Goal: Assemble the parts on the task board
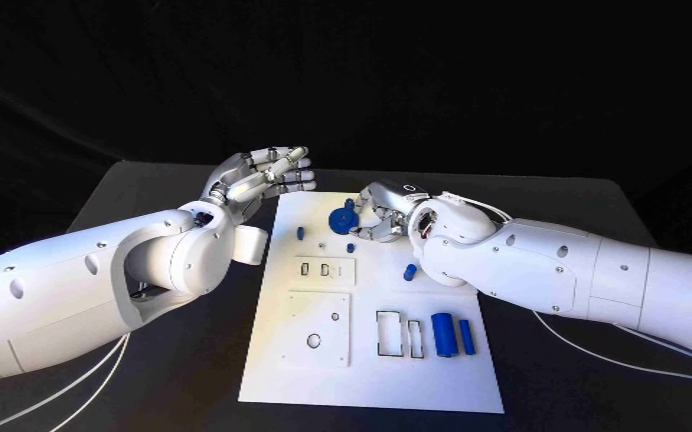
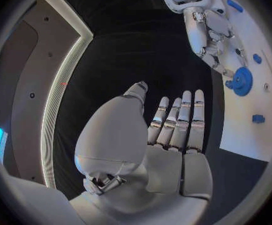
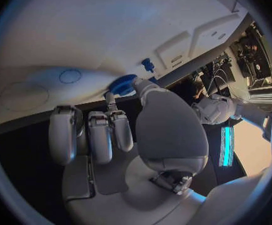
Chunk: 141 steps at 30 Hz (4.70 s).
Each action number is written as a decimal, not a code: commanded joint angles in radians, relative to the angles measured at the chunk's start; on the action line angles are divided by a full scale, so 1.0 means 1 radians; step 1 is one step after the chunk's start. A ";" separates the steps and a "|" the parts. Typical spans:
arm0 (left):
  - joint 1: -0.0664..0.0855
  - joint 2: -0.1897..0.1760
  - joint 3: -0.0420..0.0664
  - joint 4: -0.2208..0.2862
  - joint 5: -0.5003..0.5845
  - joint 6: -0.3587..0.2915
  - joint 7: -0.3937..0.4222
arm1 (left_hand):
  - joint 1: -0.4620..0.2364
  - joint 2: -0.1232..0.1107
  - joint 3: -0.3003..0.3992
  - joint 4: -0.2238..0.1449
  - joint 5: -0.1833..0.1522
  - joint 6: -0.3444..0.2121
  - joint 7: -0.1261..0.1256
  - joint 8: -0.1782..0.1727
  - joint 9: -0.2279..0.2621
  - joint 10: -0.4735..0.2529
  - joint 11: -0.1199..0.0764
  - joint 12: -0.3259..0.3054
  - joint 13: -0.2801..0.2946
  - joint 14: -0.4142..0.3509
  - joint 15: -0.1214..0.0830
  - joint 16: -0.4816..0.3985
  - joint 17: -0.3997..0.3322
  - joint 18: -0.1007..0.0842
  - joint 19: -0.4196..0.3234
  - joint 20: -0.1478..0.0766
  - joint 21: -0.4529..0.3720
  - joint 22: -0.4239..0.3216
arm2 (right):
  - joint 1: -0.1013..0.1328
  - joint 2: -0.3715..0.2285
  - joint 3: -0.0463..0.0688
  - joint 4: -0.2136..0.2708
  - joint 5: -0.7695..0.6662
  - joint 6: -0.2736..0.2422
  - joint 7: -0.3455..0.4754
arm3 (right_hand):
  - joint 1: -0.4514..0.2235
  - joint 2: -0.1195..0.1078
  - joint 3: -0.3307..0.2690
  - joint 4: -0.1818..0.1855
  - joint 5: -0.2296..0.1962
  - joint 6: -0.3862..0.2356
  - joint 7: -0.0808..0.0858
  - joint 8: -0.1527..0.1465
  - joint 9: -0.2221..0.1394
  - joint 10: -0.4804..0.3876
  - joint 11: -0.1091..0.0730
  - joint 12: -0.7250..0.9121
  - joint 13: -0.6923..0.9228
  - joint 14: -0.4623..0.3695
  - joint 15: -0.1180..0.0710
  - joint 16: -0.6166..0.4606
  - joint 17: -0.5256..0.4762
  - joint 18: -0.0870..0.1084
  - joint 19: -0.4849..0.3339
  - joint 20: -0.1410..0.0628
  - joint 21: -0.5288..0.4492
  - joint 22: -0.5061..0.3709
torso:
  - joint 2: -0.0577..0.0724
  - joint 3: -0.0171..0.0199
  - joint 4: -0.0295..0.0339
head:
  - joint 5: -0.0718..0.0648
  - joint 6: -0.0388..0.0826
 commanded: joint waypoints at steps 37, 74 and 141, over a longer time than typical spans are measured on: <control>-0.005 -0.003 -0.002 -0.032 0.001 0.074 0.015 | -0.001 0.003 -0.017 0.005 -0.018 -0.002 0.078 0.007 0.004 0.031 0.000 0.001 0.003 -0.009 0.000 -0.012 0.000 0.005 -0.004 0.000 -0.009 -0.007 | 0.026 -0.423 0.000 0.137 0.415 -0.081 0.413 | 0.176 -0.053 0.049 -0.105 -0.006 0.024 0.000 -0.006 -0.002 -0.043 0.003 -0.042 0.074 0.104 0.002 0.004 0.263 0.003 -0.044 0.002 -0.074 0.029 | -0.026 0.0167 -0.0328 | -0.028 0.005; -0.009 -0.005 -0.003 -0.041 0.001 0.079 0.013 | -0.004 0.000 -0.025 0.008 -0.022 -0.004 0.078 0.009 0.005 0.025 -0.001 0.000 0.002 -0.011 0.001 -0.015 0.001 0.004 -0.007 0.000 -0.011 -0.010 | -0.040 -0.338 -0.001 0.000 0.408 -0.015 0.376 | 0.201 -0.018 0.058 -0.117 0.002 0.025 0.008 -0.005 -0.017 -0.036 0.011 -0.035 0.081 0.104 0.010 0.004 0.263 0.000 -0.033 0.011 -0.068 0.046 | -0.022 0.0218 -0.0303 | -0.006 -0.012; -0.010 -0.004 -0.003 -0.054 -0.001 0.082 0.005 | -0.002 0.004 -0.026 0.009 -0.020 -0.007 0.079 0.010 0.005 0.012 0.001 -0.003 0.001 -0.018 0.003 -0.020 0.000 0.003 -0.010 0.000 -0.012 -0.012 | -0.033 -0.339 0.001 0.051 0.382 -0.098 0.325 | 0.172 0.048 0.201 -0.159 -0.044 0.164 -0.045 0.064 0.025 0.029 -0.037 0.014 0.153 0.104 -0.032 0.004 0.263 -0.009 -0.005 -0.028 -0.037 0.084 | -0.026 0.0224 -0.0328 | -0.005 -0.017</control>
